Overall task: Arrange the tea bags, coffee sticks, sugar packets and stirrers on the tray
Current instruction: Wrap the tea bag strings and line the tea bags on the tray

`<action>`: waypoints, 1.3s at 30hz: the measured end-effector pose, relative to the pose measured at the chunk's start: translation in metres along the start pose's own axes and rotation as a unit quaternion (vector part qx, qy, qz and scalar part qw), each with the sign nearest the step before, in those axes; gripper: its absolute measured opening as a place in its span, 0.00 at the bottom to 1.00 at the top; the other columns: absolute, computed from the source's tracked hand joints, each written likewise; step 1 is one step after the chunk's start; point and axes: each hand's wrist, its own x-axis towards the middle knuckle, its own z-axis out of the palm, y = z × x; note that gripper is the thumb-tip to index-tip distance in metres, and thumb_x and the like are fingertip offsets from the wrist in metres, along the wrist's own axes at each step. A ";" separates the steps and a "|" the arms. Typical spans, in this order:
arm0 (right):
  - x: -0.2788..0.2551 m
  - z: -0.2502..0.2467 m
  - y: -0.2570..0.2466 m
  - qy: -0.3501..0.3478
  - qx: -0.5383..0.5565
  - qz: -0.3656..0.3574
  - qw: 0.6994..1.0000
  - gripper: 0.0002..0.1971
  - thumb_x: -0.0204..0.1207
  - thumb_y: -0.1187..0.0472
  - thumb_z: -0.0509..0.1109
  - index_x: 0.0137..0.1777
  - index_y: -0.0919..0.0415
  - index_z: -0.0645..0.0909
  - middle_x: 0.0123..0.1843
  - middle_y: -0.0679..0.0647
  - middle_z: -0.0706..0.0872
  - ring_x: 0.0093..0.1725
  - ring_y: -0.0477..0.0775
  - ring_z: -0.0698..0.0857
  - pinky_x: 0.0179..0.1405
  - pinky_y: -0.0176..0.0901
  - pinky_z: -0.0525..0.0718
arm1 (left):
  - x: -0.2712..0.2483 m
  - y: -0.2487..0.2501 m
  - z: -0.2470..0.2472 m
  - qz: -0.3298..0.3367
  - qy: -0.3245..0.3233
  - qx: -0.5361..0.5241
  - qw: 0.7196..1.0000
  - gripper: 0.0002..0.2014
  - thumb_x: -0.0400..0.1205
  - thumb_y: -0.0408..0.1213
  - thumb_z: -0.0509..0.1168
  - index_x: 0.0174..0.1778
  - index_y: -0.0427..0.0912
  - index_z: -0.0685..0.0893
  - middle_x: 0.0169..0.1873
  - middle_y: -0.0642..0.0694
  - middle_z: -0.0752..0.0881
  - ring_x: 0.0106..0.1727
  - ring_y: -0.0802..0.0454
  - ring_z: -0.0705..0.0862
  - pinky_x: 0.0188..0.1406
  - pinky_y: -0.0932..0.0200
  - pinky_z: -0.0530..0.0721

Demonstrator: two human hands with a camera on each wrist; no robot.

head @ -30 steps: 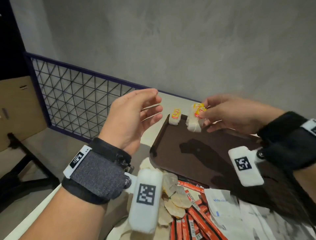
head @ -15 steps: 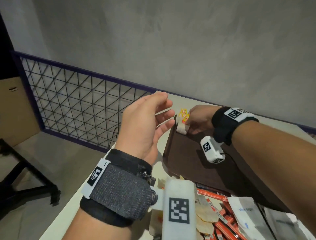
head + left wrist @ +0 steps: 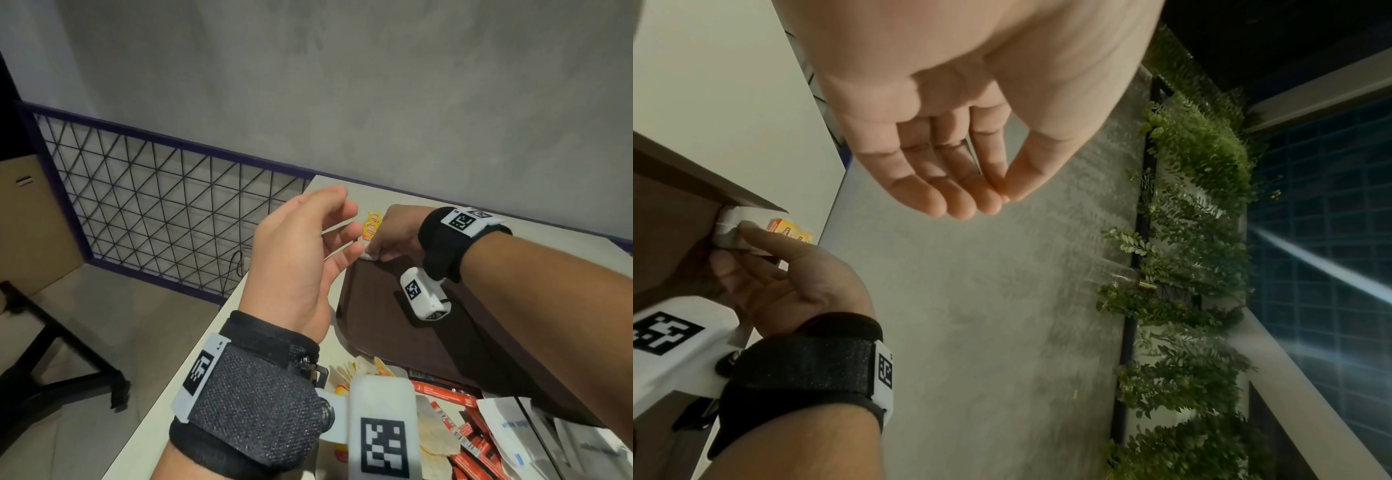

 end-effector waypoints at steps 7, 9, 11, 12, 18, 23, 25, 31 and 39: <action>-0.004 -0.003 0.001 0.035 -0.015 -0.014 0.999 0.09 0.72 0.69 0.80 0.43 0.67 0.82 0.41 0.65 0.83 0.40 0.63 0.87 0.46 0.51 0.92 | 0.003 0.004 -0.003 0.007 0.000 0.024 1.000 0.02 0.83 0.36 0.70 0.46 0.43 0.85 0.34 0.49 0.87 0.30 0.55 0.85 0.33 0.62 0.86; -0.021 -0.009 0.000 0.059 -0.080 -0.063 0.993 0.12 0.76 0.60 0.79 0.49 0.67 0.81 0.42 0.62 0.84 0.38 0.60 0.86 0.41 0.50 0.91 | 0.003 0.005 -0.004 0.008 0.001 0.027 1.000 0.02 0.83 0.36 0.70 0.46 0.43 0.84 0.33 0.49 0.87 0.31 0.55 0.84 0.34 0.62 0.86; -0.052 -0.011 -0.002 0.048 -0.126 -0.133 0.982 0.14 0.77 0.54 0.79 0.53 0.64 0.84 0.41 0.60 0.88 0.37 0.57 0.87 0.41 0.50 0.91 | 0.002 0.007 -0.004 0.012 0.001 0.030 0.999 0.03 0.83 0.36 0.70 0.44 0.44 0.85 0.33 0.50 0.87 0.32 0.54 0.84 0.34 0.62 0.85; -0.072 -0.011 -0.001 0.015 -0.134 -0.164 0.977 0.13 0.77 0.52 0.79 0.53 0.62 0.85 0.41 0.58 0.89 0.37 0.54 0.88 0.40 0.48 0.90 | 0.002 0.007 -0.004 0.013 0.001 0.029 0.999 0.04 0.83 0.36 0.69 0.43 0.44 0.84 0.33 0.50 0.87 0.32 0.54 0.84 0.34 0.62 0.85; -0.182 0.007 0.010 -0.204 -0.223 -0.212 0.929 0.21 0.72 0.38 0.76 0.51 0.56 0.87 0.45 0.52 0.92 0.39 0.48 0.88 0.39 0.40 0.87 | -0.002 0.014 -0.006 0.013 0.005 0.019 1.000 0.04 0.84 0.37 0.69 0.42 0.45 0.83 0.33 0.51 0.86 0.32 0.55 0.84 0.37 0.62 0.84; -0.222 0.029 0.023 -0.140 -0.295 -0.277 0.904 0.23 0.65 0.29 0.78 0.49 0.44 0.81 0.39 0.43 0.86 0.34 0.38 0.82 0.28 0.31 0.76 | -0.008 0.019 -0.004 0.016 0.008 0.006 1.000 0.06 0.83 0.37 0.68 0.40 0.45 0.83 0.33 0.51 0.85 0.32 0.55 0.83 0.38 0.62 0.83; -0.226 0.036 0.027 -0.106 -0.307 -0.307 0.895 0.20 0.70 0.32 0.77 0.51 0.43 0.80 0.39 0.43 0.84 0.35 0.39 0.82 0.28 0.31 0.75 | -0.009 0.018 -0.004 0.015 0.008 0.007 1.000 0.05 0.83 0.37 0.68 0.41 0.45 0.83 0.34 0.51 0.86 0.32 0.55 0.84 0.38 0.62 0.83; -0.221 0.026 0.039 -0.076 -0.197 -0.328 0.921 0.08 0.77 0.56 0.77 0.53 0.43 0.85 0.44 0.43 0.89 0.41 0.41 0.87 0.38 0.40 0.87 | -0.011 0.016 -0.001 0.017 0.013 0.021 1.000 0.03 0.83 0.37 0.68 0.44 0.45 0.84 0.34 0.51 0.86 0.32 0.56 0.84 0.37 0.62 0.83; -0.230 -0.027 0.056 -0.097 0.156 -0.341 0.922 0.18 0.69 0.72 0.80 0.59 0.63 0.86 0.42 0.62 0.90 0.37 0.56 0.85 0.31 0.44 0.83 | -0.015 0.002 0.009 -0.025 -0.046 0.109 0.993 0.05 0.84 0.43 0.68 0.50 0.46 0.86 0.40 0.50 0.89 0.41 0.52 0.88 0.44 0.60 0.88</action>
